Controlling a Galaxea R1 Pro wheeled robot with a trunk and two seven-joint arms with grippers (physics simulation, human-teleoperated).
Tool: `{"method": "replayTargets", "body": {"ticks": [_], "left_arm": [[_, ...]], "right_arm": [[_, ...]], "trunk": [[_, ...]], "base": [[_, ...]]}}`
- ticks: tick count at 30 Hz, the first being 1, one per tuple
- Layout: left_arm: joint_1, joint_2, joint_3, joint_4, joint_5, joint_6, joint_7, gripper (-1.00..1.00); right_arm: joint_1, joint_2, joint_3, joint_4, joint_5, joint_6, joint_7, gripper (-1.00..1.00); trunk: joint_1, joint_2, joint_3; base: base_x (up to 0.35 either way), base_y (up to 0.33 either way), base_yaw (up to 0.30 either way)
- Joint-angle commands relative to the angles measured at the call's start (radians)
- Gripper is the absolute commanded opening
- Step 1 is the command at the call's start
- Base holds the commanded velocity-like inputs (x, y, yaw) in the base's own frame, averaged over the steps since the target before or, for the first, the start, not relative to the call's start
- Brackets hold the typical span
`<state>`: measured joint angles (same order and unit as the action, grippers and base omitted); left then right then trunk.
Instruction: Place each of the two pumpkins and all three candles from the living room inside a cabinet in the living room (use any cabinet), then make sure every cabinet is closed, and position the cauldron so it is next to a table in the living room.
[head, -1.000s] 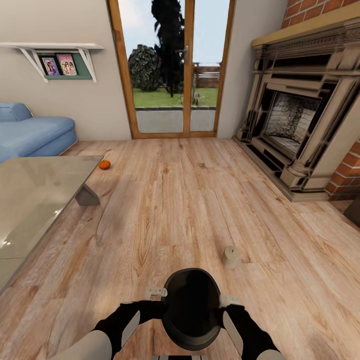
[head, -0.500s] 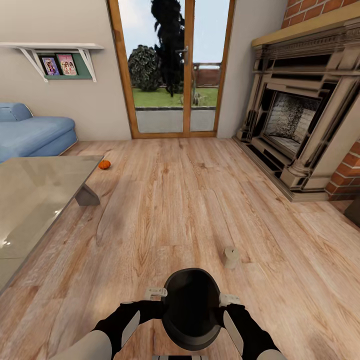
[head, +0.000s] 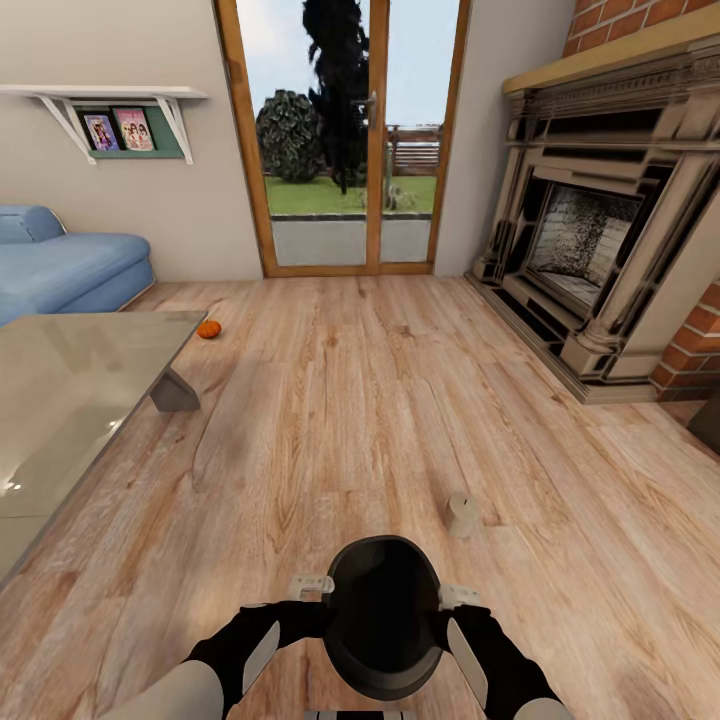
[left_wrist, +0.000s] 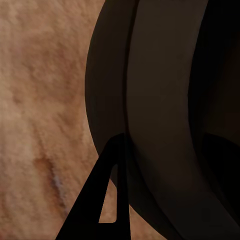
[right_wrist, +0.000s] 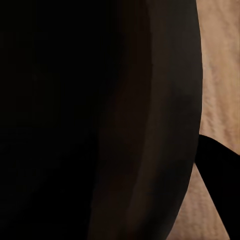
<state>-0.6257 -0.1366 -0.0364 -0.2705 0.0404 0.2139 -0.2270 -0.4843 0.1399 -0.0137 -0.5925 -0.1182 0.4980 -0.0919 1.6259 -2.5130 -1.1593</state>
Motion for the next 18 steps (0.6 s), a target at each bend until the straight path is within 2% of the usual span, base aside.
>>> {"method": "replayTargets", "body": {"ticks": [1,18], "left_arm": [[0.0,0.001,-0.01,-0.003,-0.002,0.005,0.0,-1.0],[0.001,0.002,-0.01,-0.003,-0.002,0.005,-0.004,-1.0]], "right_arm": [[-0.001,0.001,0.0,-0.003,-0.012,0.004,-0.009,-1.0],[-0.002,0.001,-0.001,-0.004,-0.009,0.008,-0.027,-1.0]], "trunk": [[0.0,0.0,-0.001],[0.0,0.0,-0.001]], "base": [[0.0,0.0,0.0],[0.0,0.0,0.0]]}}
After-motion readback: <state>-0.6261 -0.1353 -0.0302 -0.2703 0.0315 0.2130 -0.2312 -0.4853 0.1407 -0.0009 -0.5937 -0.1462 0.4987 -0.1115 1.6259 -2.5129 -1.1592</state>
